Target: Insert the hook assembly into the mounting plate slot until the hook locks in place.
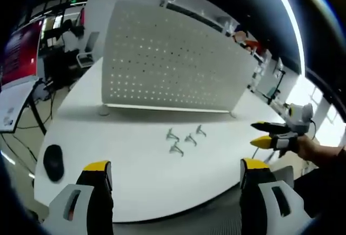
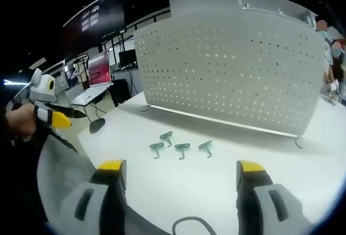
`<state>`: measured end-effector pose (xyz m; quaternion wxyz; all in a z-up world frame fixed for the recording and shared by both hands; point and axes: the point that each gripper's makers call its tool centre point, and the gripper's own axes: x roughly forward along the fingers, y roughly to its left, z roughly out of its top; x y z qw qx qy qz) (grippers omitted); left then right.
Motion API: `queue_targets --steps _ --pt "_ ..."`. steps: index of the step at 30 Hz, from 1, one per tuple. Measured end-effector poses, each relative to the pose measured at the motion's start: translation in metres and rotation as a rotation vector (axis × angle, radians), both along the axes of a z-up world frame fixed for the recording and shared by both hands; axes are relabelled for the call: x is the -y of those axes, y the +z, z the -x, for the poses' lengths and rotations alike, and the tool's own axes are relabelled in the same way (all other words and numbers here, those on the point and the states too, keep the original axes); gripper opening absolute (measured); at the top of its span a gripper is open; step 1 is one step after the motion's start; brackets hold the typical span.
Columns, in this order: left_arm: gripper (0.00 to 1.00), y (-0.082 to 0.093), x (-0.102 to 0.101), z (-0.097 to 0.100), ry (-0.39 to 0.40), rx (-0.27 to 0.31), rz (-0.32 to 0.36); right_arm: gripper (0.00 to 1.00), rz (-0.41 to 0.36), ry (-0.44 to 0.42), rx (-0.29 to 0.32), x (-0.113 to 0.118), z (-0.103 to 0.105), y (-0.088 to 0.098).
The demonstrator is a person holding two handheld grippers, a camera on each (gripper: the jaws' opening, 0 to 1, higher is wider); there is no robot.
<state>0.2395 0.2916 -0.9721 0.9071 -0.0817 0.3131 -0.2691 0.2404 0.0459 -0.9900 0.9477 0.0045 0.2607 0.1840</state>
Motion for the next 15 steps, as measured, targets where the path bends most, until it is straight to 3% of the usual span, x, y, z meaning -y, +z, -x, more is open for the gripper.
queue_targets --steps 15 --pt "1.00 -0.006 -0.002 0.001 0.008 -0.021 -0.014 0.79 0.012 0.033 0.003 -0.006 -0.017 0.000"
